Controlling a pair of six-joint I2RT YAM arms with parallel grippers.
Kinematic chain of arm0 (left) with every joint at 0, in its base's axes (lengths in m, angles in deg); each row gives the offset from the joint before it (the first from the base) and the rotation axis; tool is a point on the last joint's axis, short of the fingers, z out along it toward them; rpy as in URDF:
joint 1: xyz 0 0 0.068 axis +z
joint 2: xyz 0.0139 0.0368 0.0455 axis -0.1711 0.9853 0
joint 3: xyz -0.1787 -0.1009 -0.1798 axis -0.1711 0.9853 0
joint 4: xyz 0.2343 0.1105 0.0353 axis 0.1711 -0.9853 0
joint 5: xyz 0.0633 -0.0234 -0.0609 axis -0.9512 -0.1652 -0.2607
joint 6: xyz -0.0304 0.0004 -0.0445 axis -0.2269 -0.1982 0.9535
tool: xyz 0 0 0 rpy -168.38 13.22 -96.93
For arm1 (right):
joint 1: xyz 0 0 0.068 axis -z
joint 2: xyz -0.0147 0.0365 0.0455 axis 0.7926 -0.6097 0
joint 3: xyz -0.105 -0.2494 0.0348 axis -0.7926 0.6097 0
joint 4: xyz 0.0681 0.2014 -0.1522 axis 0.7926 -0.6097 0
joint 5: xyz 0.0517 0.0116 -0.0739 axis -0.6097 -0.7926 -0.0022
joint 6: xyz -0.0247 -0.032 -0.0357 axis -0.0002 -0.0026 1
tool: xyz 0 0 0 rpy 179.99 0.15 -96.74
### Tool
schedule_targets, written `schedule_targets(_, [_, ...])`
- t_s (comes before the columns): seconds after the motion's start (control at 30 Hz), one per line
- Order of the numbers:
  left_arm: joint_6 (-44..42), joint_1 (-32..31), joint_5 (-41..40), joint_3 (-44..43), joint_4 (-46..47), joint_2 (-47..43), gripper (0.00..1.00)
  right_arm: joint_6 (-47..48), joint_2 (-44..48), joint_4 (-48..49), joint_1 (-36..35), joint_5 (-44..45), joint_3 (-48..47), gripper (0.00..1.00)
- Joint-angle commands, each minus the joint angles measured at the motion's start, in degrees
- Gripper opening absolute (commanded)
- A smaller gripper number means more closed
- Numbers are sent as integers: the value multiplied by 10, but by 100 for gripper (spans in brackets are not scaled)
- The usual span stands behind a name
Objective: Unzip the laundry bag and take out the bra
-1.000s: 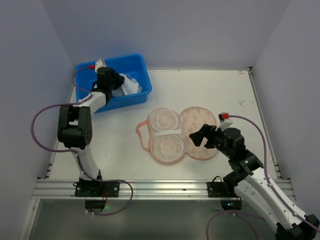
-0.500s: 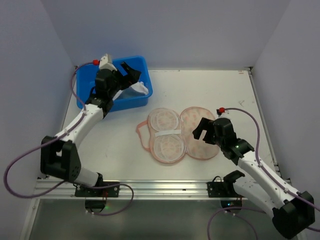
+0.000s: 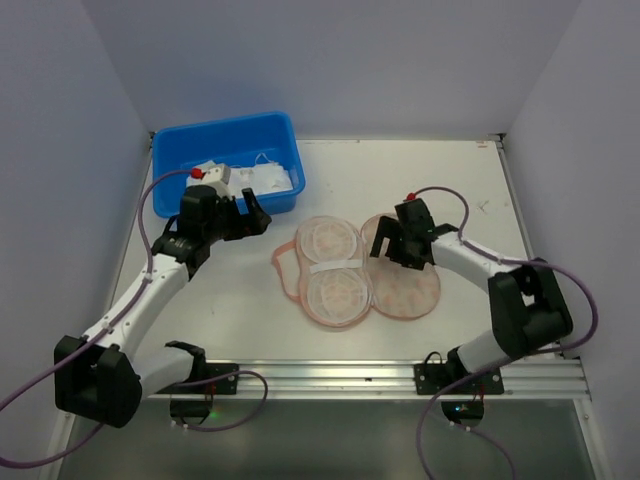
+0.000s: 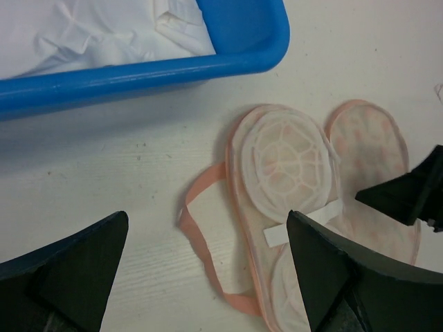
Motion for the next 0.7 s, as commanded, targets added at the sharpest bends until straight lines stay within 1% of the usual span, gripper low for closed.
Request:
schedule_targets(0.0, [-42, 2, 40, 3, -43, -41, 100, 33, -82, 9, -37, -71, -62, 93])
schedule_targets(0.03, [-48, 1, 42, 2, -62, -43, 100, 40, -97, 5, -66, -76, -72, 93])
schedule_targets(0.1, [-62, 2, 41, 1, -81, -51, 100, 49, -135, 2, -93, -108, -97, 93])
schedule_targets(0.13, [-67, 2, 40, 1, -85, -55, 100, 49, -143, 1, -114, -118, -104, 93])
schedule_targets(0.2, [-75, 3, 40, 4, -85, -67, 100, 55, -151, 0, -135, -130, -117, 93])
schedule_targets(0.23, [-77, 3, 42, 8, -82, -72, 100, 57, -152, -2, -152, -130, -121, 93])
schedule_targets(0.3, [-90, 4, 61, 13, -75, -87, 100, 70, -145, -19, -164, -124, -130, 93])
schedule_targets(0.37, [-100, 4, 64, 18, -70, -100, 100, 69, -115, -39, -166, -83, -127, 94])
schedule_targets(0.43, [-100, 4, 60, 34, -54, -109, 100, 54, -75, -68, -153, -24, -116, 94])
schedule_targets(0.47, [-100, 4, 59, 40, -49, -118, 100, 46, -64, -79, -142, 28, -111, 94])
schedule_targets(0.5, [-99, 4, 57, 53, -41, -122, 100, 31, -55, -90, -126, 43, -102, 94])
schedule_targets(0.53, [-99, 4, 53, 60, -38, -127, 100, 25, -46, -103, -90, 56, -94, 94])
schedule_targets(0.57, [-98, 4, 49, 67, -33, -136, 100, 20, -30, -105, -72, 68, -86, 94])
schedule_targets(0.63, [-100, 6, 37, 83, -25, -144, 100, 15, -18, -107, -24, 73, -62, 94])
schedule_targets(0.67, [-103, 8, 35, 83, -28, -148, 100, 14, -13, -106, -13, 79, -57, 94])
